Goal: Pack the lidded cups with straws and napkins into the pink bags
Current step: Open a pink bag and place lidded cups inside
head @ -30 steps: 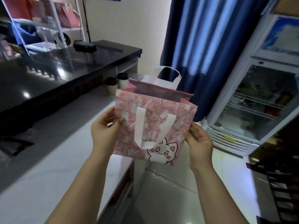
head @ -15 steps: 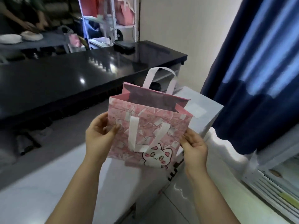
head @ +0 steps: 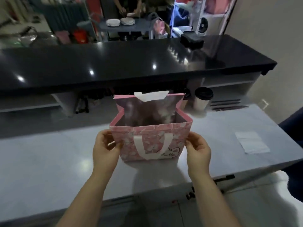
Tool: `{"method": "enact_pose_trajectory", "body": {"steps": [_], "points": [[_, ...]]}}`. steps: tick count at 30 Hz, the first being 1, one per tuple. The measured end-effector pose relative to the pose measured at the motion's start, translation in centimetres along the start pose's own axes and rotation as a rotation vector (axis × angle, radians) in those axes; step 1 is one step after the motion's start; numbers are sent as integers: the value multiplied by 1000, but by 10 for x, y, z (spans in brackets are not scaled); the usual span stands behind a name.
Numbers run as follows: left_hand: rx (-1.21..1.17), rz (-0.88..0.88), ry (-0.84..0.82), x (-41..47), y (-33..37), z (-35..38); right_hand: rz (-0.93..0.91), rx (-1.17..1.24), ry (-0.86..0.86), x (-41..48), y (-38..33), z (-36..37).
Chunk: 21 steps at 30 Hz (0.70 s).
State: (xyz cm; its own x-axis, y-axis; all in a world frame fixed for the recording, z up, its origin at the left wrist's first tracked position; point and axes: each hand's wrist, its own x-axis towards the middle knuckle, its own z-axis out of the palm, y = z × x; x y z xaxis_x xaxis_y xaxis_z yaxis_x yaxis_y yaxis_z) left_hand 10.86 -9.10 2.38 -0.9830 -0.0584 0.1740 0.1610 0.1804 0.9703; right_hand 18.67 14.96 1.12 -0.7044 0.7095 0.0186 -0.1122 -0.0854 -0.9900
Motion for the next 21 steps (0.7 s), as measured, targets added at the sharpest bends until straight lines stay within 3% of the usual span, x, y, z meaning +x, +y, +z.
{"method": "enact_pose_trajectory", "body": {"steps": [4,8,12,17,21], "points": [[29,-81,4,-14,3,3,5,32,-4,8,10,-7],[31,1,-20,-6,21,-3,-34,139,18,21,0,-8],[31,111,-19,12,43,-5,-92,163,-71,37,-25,-2],[146,216,26,49,64,2,-200,-15,-224,57,-61,7],[284,365,-62,96,95,17,-291,-131,-236,83,-100,18]]}}
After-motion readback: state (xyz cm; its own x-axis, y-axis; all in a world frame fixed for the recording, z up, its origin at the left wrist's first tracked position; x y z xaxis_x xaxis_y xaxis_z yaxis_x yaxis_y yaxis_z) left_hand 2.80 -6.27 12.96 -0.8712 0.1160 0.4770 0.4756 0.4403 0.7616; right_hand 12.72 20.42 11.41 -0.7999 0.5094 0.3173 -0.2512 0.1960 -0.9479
